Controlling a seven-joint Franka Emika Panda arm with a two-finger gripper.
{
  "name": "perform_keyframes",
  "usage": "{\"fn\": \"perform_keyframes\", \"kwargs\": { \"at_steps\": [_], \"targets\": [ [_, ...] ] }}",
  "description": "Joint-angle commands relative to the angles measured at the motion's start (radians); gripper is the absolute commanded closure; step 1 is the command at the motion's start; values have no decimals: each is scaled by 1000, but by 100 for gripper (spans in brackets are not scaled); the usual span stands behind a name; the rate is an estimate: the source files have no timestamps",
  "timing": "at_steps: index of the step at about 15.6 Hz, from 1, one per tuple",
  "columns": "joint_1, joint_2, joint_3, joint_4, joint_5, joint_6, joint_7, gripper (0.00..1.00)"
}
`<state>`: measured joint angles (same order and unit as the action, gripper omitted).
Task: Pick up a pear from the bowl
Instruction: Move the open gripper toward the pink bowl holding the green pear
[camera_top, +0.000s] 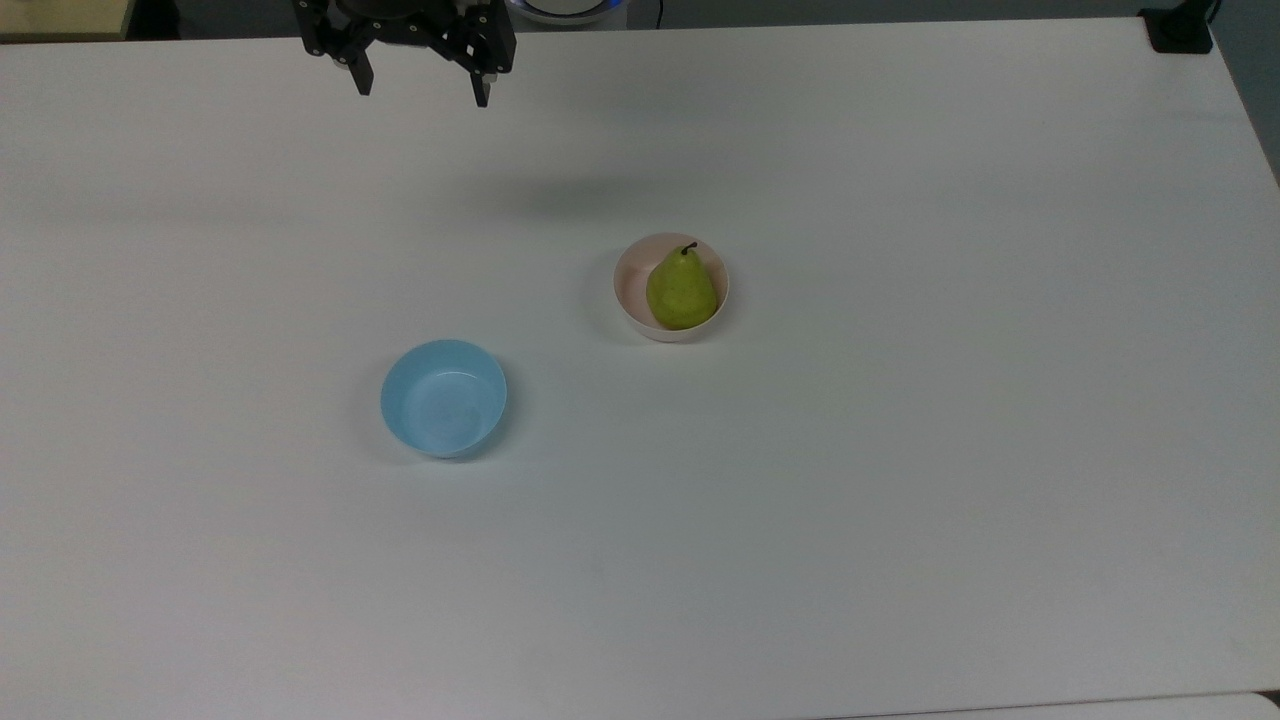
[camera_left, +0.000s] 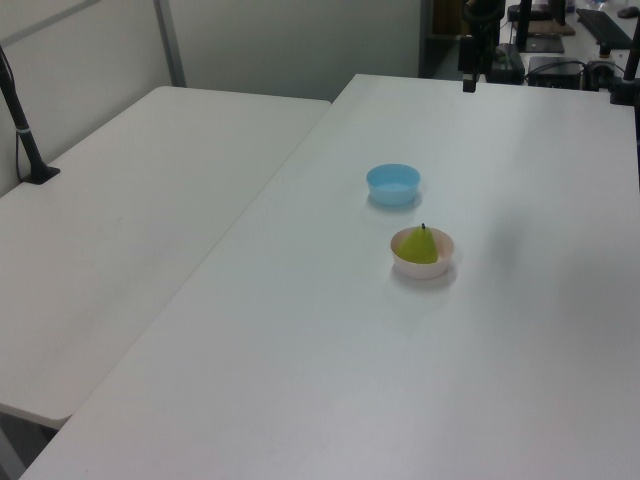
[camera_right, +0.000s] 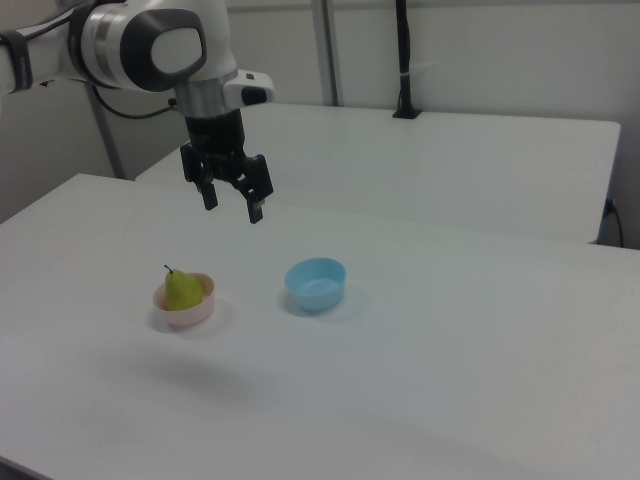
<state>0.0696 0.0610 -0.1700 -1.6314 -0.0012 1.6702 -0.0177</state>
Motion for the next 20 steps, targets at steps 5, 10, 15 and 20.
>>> {"fn": "perform_keyframes", "kwargs": {
  "at_steps": [5, 10, 15, 20],
  "targets": [
    [9, -4, 0, -13, 20, -6, -2, 0],
    [96, 26, -26, -12, 17, 2, 2, 0],
    [219, 132, -26, 22, 17, 57, 13, 0],
    [288, 238, -22, 21, 23, 192, 56, 0]
  ]
}}
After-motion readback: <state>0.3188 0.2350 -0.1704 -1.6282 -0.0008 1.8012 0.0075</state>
